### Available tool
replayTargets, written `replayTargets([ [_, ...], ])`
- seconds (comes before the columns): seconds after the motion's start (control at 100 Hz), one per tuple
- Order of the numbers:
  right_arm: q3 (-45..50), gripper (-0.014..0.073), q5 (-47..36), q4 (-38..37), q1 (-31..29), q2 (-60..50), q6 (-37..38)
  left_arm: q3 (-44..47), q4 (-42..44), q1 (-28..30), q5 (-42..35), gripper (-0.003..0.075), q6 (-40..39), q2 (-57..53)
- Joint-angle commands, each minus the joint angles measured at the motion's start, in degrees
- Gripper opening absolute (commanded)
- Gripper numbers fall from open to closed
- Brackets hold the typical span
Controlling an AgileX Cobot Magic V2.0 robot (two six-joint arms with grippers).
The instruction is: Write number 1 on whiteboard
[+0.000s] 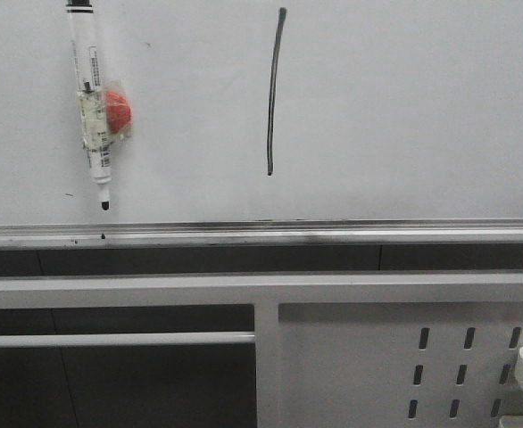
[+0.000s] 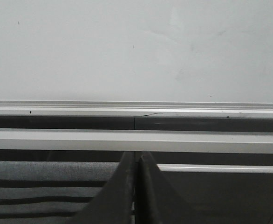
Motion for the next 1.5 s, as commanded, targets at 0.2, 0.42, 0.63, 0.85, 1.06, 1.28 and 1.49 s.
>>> replayTargets([
  [0.2,0.74,-0.005,6.24,-3.76,-9.5,-1.27,-0.07,1.93,-0.56,0.06,-3.65,-0.002,-0.22,-1.3],
  [0.42,0.74,-0.005,7.76,-3.76,-10.23,-1.27,-0.07,1.93,-0.56,0.06,-3.65,-0.002,-0.22,-1.3],
  [0.63,0.74,-0.005,7.74,-3.76,-10.23,-1.27,-0.07,1.93,-0.56,0.06,-3.65,-0.002,-0.22,-1.3],
  [0.85,0.74,-0.005,7.74,-3.76,-10.23,-1.27,-0.07,1.93,-0.56,0.06,-3.65,-0.002,-0.22,-1.3],
  [1.06,0.74,-0.005,7.74,-3.76,-10.23,-1.27,-0.07,1.93,-0.56,0.06,-3.65,-0.002,-0.22,-1.3],
  [1.28,0.74,-0.005,7.74,-3.76,-10.23,-1.27,-0.07,1.93,-1.36,0.06,-2.96,-0.002,-0.22,-1.3],
  [1.49,0.74,-0.005,7.74,-3.76,-10.23,-1.27,-0.07,1.93,-1.36,0.06,-2.96,-0.002,-0.22,-1.3],
])
